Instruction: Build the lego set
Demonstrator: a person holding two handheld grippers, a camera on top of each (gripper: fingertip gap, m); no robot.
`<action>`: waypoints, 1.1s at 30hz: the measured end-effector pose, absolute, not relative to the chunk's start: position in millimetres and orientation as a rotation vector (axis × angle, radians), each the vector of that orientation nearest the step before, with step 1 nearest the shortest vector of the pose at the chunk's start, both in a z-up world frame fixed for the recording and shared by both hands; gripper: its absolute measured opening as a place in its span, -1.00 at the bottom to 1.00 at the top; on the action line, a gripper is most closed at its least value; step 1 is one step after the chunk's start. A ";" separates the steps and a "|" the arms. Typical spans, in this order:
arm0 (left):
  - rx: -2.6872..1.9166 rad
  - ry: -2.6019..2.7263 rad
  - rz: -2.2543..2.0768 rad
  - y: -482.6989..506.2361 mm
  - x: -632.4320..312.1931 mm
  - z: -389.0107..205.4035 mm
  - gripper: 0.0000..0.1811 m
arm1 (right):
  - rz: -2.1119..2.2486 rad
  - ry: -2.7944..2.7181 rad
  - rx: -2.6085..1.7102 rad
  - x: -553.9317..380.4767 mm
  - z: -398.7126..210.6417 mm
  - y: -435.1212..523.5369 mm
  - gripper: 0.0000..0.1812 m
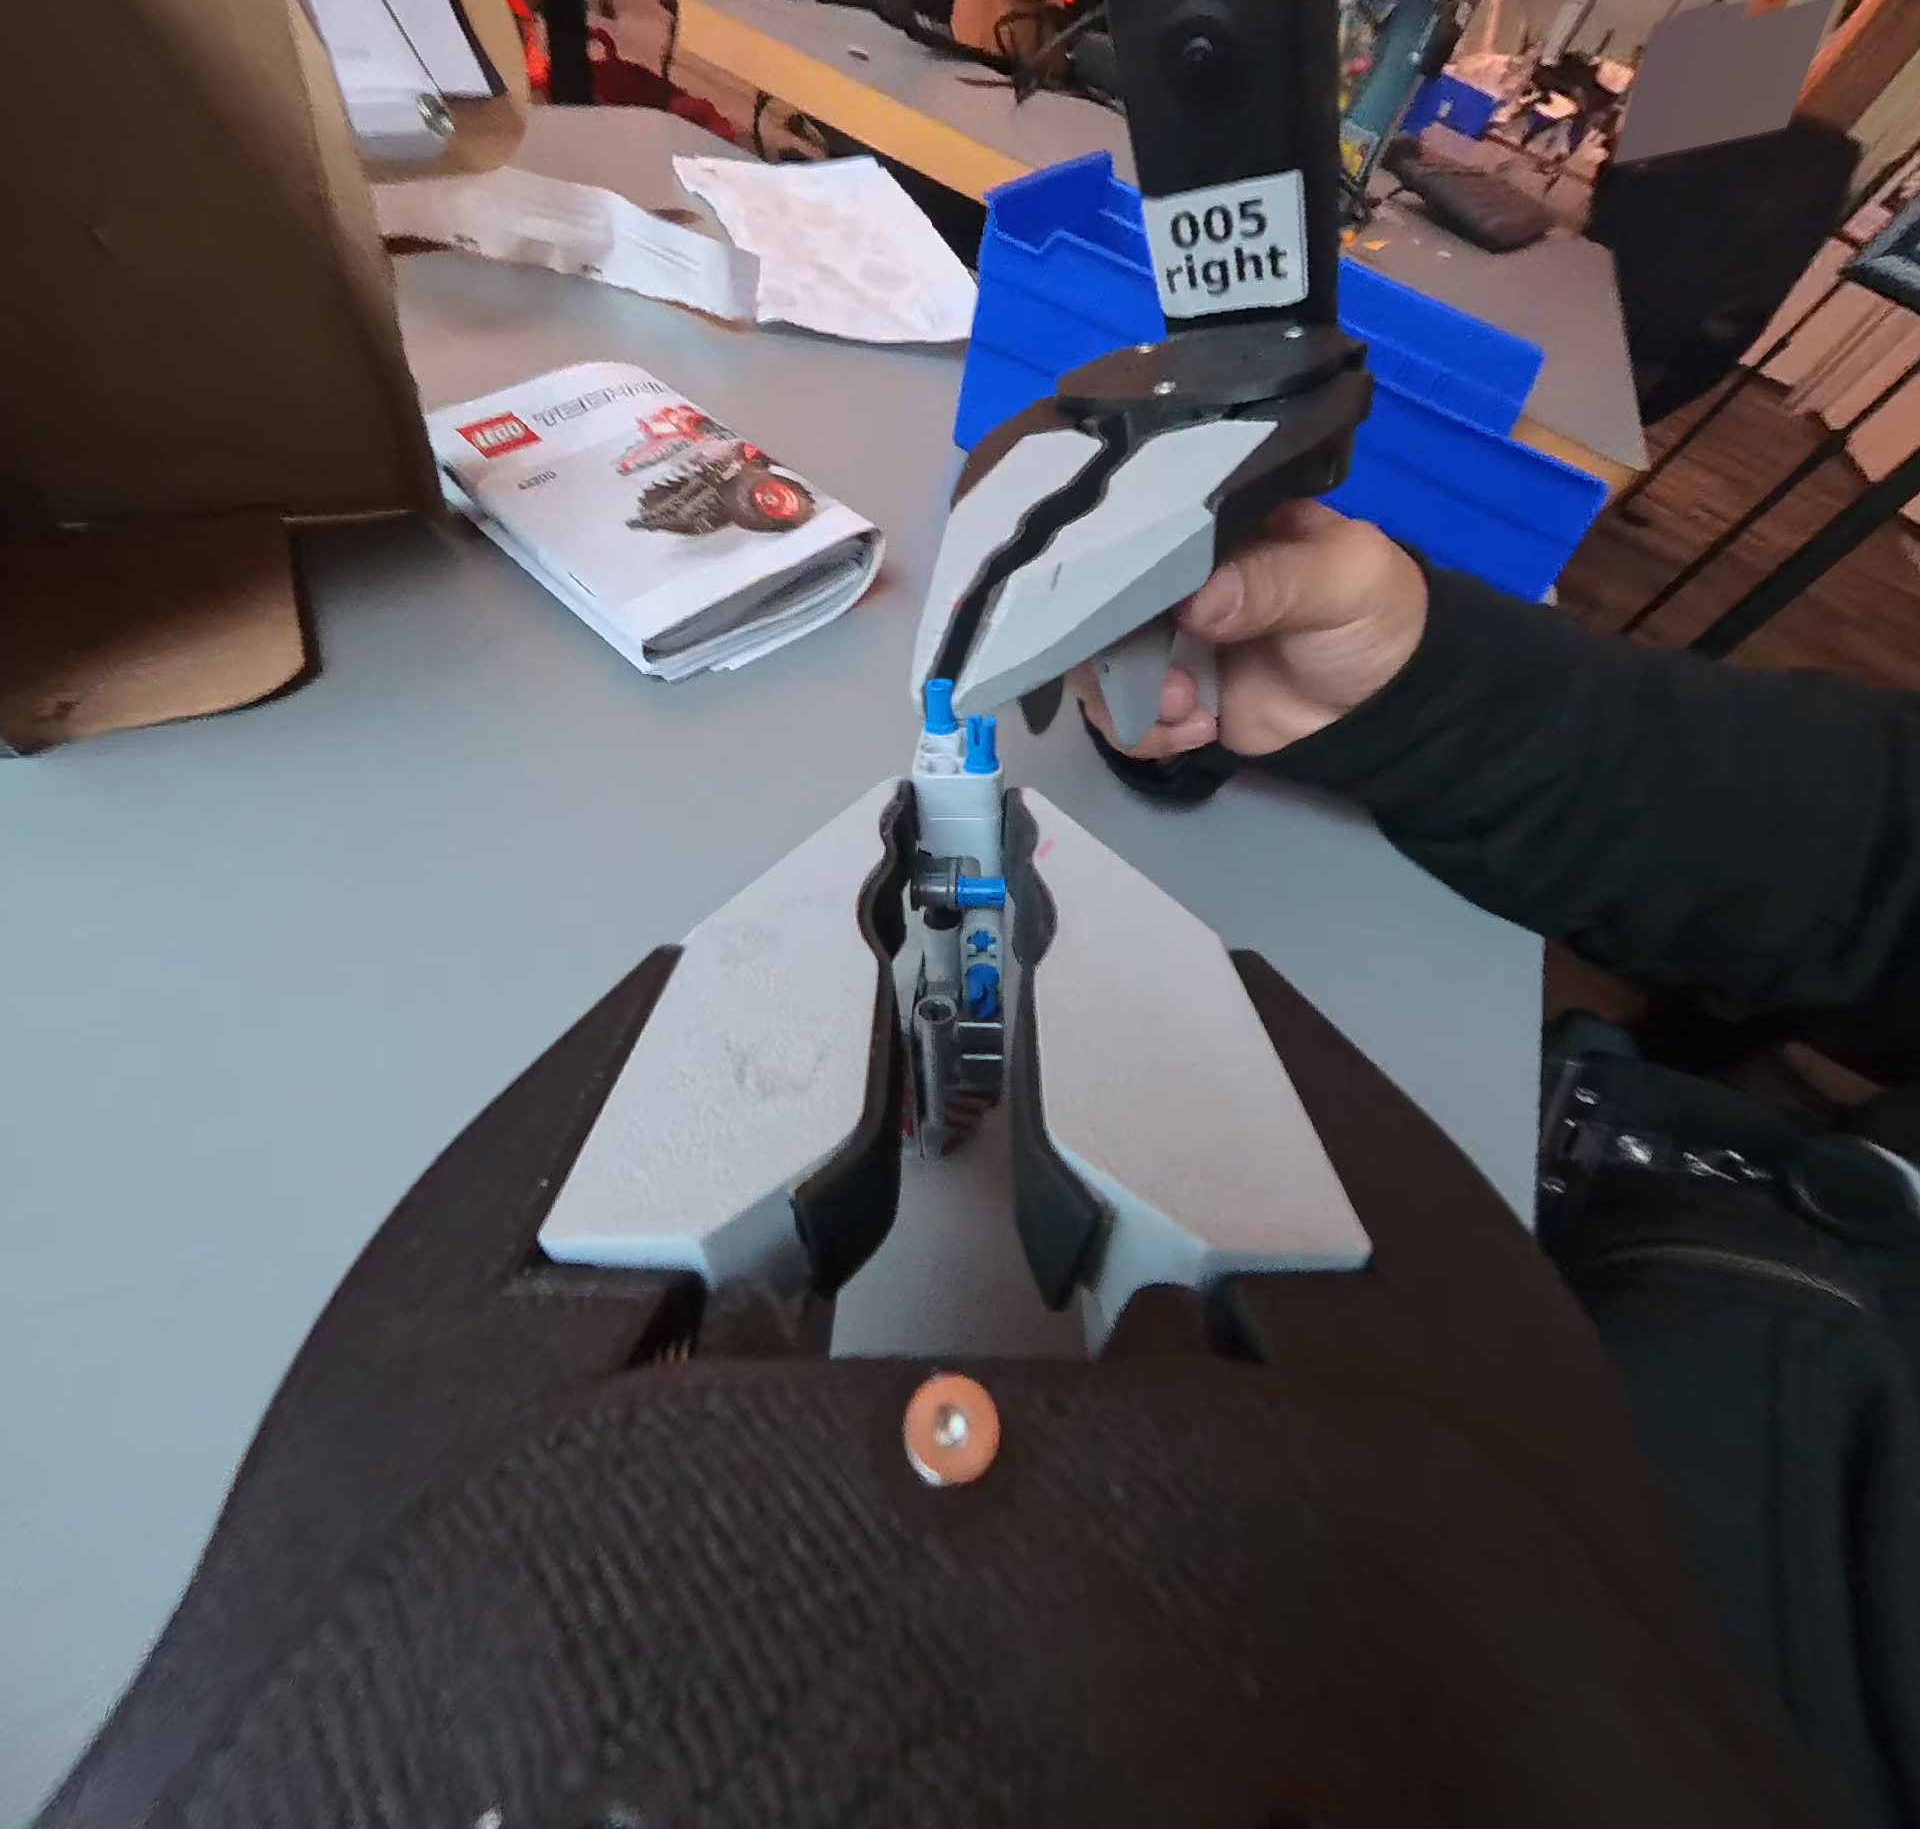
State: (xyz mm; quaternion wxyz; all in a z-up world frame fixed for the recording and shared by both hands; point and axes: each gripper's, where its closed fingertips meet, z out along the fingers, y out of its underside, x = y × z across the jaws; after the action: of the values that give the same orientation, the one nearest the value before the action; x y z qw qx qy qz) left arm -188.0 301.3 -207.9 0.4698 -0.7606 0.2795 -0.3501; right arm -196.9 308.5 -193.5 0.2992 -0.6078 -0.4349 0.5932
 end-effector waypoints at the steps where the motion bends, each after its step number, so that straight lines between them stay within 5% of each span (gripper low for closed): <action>1: -1.878 0.690 -0.884 299.7 -188.0 -209.4 -0.84 | 1.580 -1.168 -1.613 -197.3 -193.8 307.0 -1.00; 12: -1.864 0.632 -1.204 286.4 -181.8 -202.4 -0.84 | 1.615 -1.238 -1.556 -202.0 -190.9 293.7 -0.99; 33: -1.829 0.588 -0.931 302.3 -177.7 -193.8 -0.83 | 1.739 -0.891 -1.502 -205.5 -167.5 309.8 -1.00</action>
State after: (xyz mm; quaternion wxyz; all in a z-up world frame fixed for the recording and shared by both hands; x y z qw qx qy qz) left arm -177.7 302.3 -193.8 0.4823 -0.7505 0.2413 -0.3820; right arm -205.5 309.8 -167.5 0.3323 -0.5748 -0.3409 0.6656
